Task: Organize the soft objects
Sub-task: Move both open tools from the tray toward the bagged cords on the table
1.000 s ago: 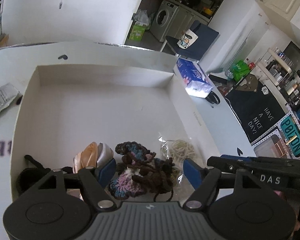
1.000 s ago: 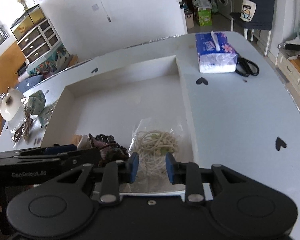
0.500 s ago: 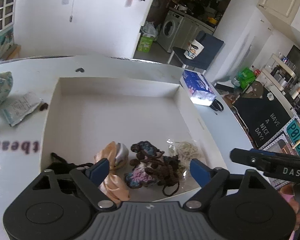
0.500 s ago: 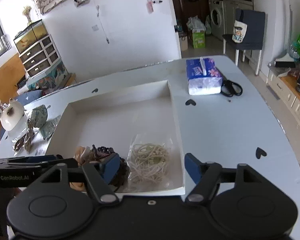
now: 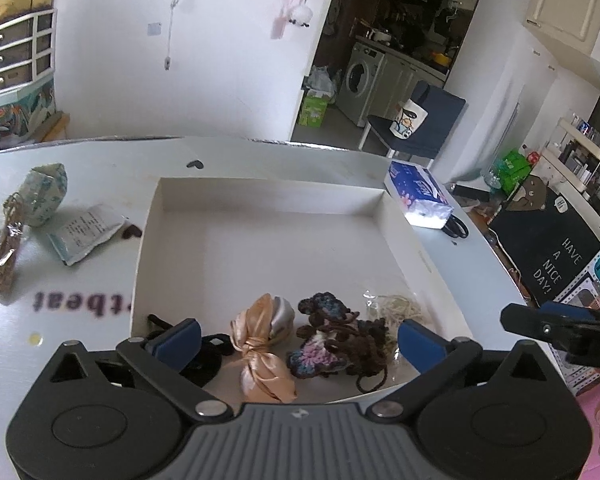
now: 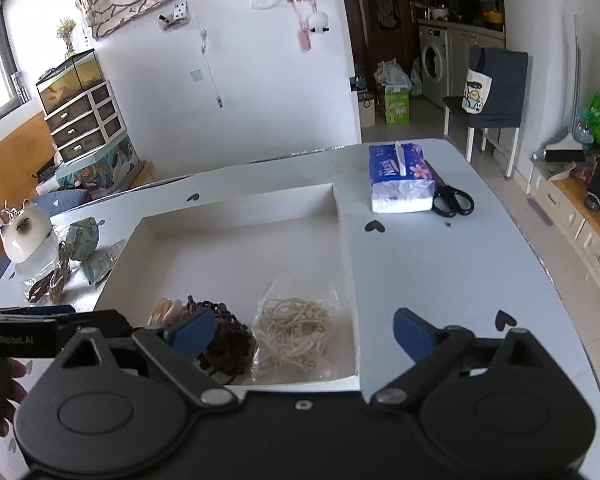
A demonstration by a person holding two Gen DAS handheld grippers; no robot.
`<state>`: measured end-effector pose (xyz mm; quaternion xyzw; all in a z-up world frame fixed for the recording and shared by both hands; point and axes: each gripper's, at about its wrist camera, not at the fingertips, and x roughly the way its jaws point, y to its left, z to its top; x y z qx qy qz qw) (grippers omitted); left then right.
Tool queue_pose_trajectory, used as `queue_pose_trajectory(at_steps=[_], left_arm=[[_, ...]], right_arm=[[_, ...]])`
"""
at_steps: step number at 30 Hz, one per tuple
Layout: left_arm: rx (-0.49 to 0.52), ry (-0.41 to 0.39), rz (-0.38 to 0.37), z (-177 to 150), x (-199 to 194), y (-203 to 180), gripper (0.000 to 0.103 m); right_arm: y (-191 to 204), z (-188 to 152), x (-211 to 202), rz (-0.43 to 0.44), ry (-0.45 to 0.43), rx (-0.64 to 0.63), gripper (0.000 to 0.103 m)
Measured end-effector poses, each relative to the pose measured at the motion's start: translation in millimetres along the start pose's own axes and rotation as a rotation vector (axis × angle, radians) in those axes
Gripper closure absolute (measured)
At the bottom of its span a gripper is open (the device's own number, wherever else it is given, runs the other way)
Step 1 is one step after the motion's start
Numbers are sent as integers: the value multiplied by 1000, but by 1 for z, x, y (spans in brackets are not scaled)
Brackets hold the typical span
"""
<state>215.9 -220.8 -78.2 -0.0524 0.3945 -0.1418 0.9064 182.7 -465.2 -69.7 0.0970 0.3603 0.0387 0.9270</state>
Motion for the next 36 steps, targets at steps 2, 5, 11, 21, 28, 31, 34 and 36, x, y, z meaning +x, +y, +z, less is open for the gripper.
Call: queue_pose_trajectory(at_steps=[2,5,11,21,28,31,34,36], left_arm=[[-1,-13,9,-1,-4,2,0],[-2,-37,7,-3,-10,5,0],[-3,-54,-14,-3,-18,19,0],[-3,-60,-6,5,-39,79,0],[-20,-66,19,12,-55,138,0],[-23,-73,28,16,-61,161,0],[-27,-81,39,19,-66,187,0],[-27,-83,48,21,-69,204,0]], right_arm=[[0,-1,-2,-4,-8,-7,0],[2,-2,-3,-20,-19,-25,0],[13,-5,-3,-55,-23,-43,0],[61,-11,2,-65,-12,-16,0],[111,-12,14,-64,-16,-6,0],[136,-11,22,-55,-20,-4,0],[161,-9,30,-43,-24,-7,0],[178,-8,35,-35,-27,-9,0]])
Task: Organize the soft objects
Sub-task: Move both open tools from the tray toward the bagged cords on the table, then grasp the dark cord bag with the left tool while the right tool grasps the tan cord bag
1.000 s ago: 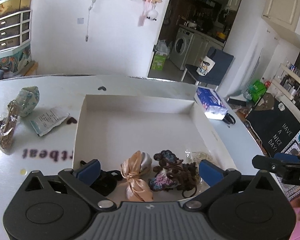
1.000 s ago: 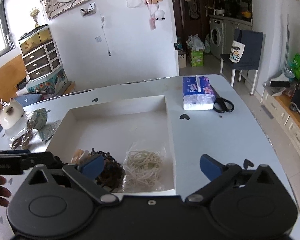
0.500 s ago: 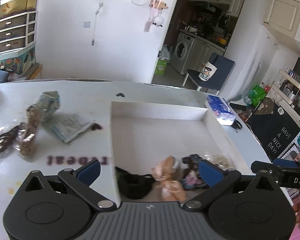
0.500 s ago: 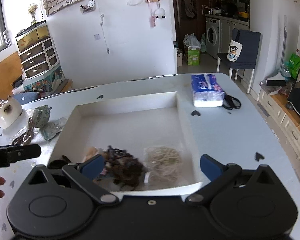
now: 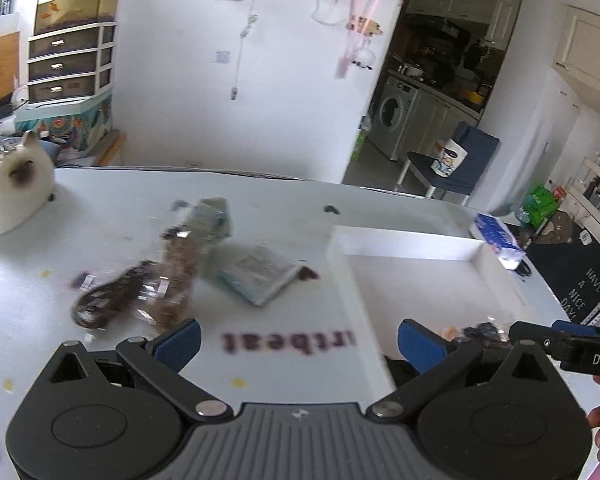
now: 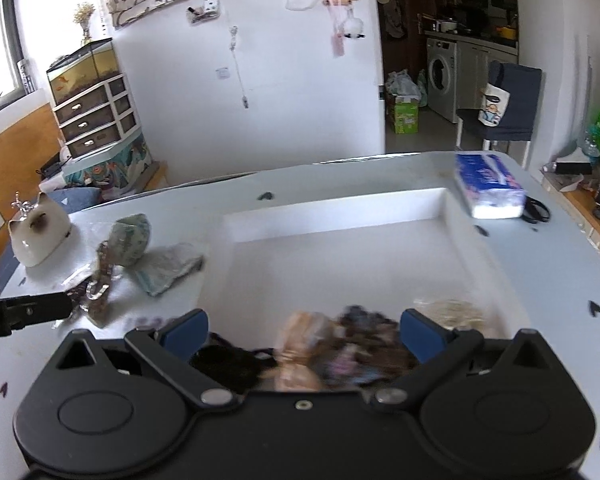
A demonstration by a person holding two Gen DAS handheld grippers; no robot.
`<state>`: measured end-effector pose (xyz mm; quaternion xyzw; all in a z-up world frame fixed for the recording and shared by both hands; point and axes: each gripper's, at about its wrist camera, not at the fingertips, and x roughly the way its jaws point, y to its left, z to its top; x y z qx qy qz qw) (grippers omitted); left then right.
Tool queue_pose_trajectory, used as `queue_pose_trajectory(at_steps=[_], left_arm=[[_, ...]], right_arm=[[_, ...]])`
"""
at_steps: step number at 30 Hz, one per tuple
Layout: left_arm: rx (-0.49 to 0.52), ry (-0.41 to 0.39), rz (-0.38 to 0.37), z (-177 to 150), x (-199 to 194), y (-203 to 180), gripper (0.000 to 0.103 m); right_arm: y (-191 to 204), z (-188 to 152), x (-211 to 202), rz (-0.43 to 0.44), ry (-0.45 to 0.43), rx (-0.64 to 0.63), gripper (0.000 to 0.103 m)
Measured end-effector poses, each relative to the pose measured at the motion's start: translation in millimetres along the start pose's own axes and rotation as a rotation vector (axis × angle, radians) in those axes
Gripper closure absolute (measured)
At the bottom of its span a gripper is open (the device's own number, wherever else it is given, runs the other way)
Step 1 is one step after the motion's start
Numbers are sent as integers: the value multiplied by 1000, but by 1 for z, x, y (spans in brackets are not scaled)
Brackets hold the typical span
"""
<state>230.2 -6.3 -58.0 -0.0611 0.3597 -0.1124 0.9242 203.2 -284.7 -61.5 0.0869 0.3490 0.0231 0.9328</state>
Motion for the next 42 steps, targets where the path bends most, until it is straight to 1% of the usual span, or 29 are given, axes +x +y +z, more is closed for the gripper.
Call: queue_pose_trajectory(at_steps=[7,14,17,23,25,27,28,29,30,31,32,33,35,37,39,42], left_arm=[[-15,-8,31,10,0,57,0],[-19,-15,47,24,7,103,0],[-13,-9,61,27,15,120,0],[-32,8,40,32,34,155,0],[-43,14,43,34,43,166,3],[-57,18,43,36,52,176,12],[-64,26,38,37,57,181,15],[-71,34,38,39,63,187,21],[-75,40,38,39,68,191,26],[-80,46,39,40,73,196,28],[-83,54,43,40,77,199,33],[-86,64,46,40,82,202,38],[-98,85,50,38,90,208,45],[-116,105,44,35,96,214,48],[-129,124,37,31,101,219,55],[-164,142,49,24,105,227,67]], right_arm=[[52,6,20,23,1,-4,0],[100,16,43,50,14,-18,0],[120,19,58,66,32,-25,0],[156,22,89,99,71,-50,0],[169,23,101,115,89,-67,0],[176,23,110,132,113,-81,1],[182,23,117,144,128,-90,3],[186,23,122,151,138,-96,11],[192,22,129,166,150,-102,14],[196,22,136,186,166,-103,21],[201,21,143,206,186,-100,25],[205,21,149,222,204,-95,27],[214,18,161,254,234,-87,34],[225,16,174,274,262,-82,35],[234,13,185,288,281,-79,36],[243,11,199,318,304,-66,47]])
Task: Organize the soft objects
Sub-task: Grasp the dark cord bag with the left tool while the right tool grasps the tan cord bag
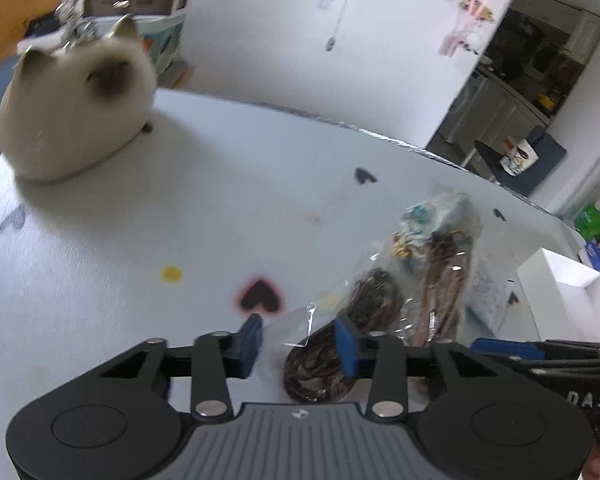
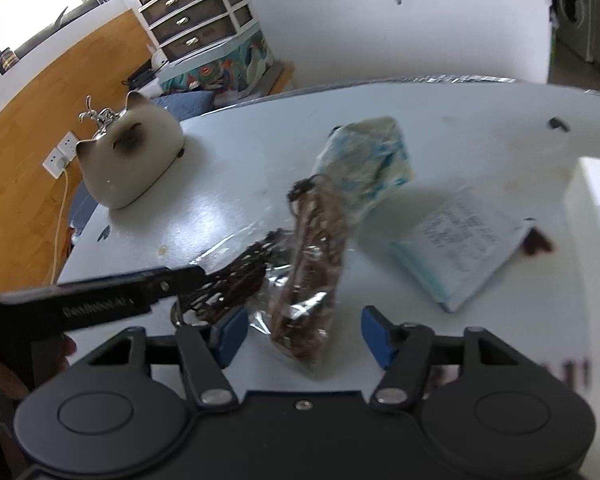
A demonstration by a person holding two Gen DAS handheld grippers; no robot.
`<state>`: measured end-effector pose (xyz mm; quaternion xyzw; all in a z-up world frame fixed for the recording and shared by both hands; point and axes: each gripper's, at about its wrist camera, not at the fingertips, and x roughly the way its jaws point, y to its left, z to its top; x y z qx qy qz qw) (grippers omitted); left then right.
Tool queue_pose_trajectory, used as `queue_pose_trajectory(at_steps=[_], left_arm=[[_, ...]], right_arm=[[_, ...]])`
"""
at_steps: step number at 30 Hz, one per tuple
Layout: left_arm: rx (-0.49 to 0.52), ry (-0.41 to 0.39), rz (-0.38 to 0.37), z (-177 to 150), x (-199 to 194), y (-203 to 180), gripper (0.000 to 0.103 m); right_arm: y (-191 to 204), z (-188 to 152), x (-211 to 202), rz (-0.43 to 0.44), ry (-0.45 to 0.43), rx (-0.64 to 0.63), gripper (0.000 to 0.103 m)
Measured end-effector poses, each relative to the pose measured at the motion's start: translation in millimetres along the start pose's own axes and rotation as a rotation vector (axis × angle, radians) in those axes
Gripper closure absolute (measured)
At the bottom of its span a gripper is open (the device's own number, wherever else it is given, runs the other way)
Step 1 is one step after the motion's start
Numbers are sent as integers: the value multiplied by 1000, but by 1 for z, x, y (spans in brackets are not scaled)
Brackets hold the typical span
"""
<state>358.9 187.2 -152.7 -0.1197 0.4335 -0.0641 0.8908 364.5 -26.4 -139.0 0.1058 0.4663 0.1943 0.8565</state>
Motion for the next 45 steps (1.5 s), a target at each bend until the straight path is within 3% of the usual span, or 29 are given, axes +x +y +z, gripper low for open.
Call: queue_pose_trajectory(at_steps=[8,15,19,21,23,31,36,45], left_arm=[[-27,22,2,-21,-5,1,71],[62,38,66,-28,-11,-12,71],[79,25,86,-29,-23,-13,68],[85,-23,75,-26,-33,-15,54],[114,-67,64,-22,-40,-18,48],[216,-97,46,-12,-40,-33,46],[215,-81,47,-16,-37,-32,46],[303,-77,50,-17,-24,-47,40]], right_arm=[[-6,-8,17,49,79,39,98],[-24,-33,-6,-16,126,19,99],[-30,-38,-25,-28,103,13,99],[-31,-33,-32,-17,68,23,99],[-26,-24,-35,4,30,21,99],[11,21,6,77,-36,0,99],[11,21,30,39,22,-2,99],[-12,-20,-4,3,102,-77,99]])
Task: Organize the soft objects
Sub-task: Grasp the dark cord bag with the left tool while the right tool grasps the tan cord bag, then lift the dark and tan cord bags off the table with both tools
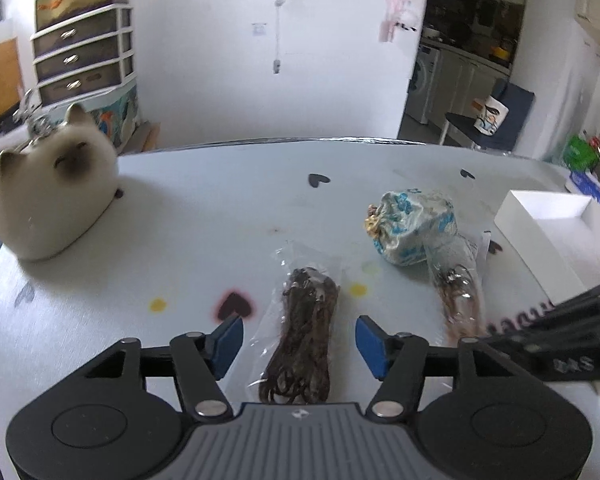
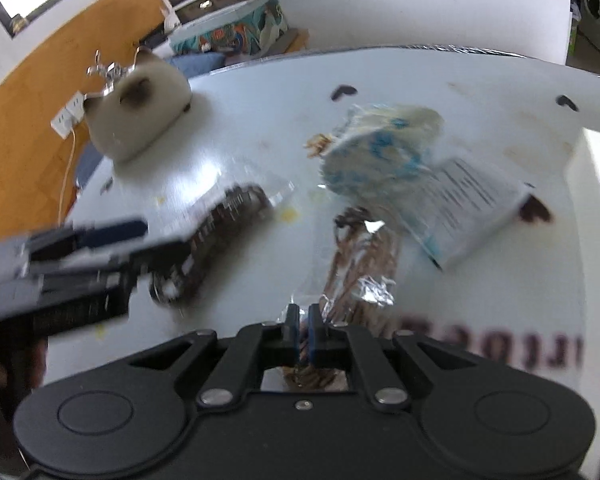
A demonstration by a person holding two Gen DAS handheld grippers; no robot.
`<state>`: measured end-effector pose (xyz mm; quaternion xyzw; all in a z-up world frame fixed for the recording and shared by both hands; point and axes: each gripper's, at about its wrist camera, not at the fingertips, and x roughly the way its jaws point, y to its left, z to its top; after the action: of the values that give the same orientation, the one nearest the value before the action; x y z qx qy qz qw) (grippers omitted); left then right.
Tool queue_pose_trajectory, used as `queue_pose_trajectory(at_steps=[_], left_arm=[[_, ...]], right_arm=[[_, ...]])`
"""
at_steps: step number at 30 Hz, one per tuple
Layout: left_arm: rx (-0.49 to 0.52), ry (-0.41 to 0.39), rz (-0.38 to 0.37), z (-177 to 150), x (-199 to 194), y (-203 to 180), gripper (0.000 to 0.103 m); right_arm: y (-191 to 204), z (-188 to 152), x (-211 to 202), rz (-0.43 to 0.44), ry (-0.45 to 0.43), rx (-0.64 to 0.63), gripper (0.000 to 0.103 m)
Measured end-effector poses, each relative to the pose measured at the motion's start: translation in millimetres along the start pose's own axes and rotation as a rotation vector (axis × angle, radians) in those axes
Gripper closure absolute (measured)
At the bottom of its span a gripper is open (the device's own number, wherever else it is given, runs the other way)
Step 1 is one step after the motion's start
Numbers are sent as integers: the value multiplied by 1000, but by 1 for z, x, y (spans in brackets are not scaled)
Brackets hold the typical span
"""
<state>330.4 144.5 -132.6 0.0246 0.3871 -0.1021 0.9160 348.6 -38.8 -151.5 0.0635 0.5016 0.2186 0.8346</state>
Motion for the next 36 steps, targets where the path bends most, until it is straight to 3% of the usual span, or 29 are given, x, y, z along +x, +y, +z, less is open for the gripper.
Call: queue_pose_trajectory(at_steps=[4,7,8,11,20,23,25,29,36], left_arm=[[48,4,14,0,8,-7,40],[82,15,32,-1,13,-11,40],[83,26,36,-2,15,-11,40],[81,48,40,-3,20,-11,39],[104,95,26,-7,34,-15,31],[104,105,36,-8,38,-16,31],[93,102,36,-8,38,-15,33],[77,101,21,-6,38,-14,50],[26,114,-22,-6,33,-13,60]], right_arm=[[-6,-10,-18,-41,11,-20,90],[-11,-12,-35,-68,-55,39,48],[-11,-12,-38,-94,-74,51,40],[-9,-10,-37,-135,-99,66,28],[-5,-8,-5,-177,-42,93,26],[-2,-11,0,-189,-26,71,33],[-2,-13,2,-189,-14,69,35],[-2,-15,2,-201,-22,58,42],[-1,-16,0,-214,-28,28,54]])
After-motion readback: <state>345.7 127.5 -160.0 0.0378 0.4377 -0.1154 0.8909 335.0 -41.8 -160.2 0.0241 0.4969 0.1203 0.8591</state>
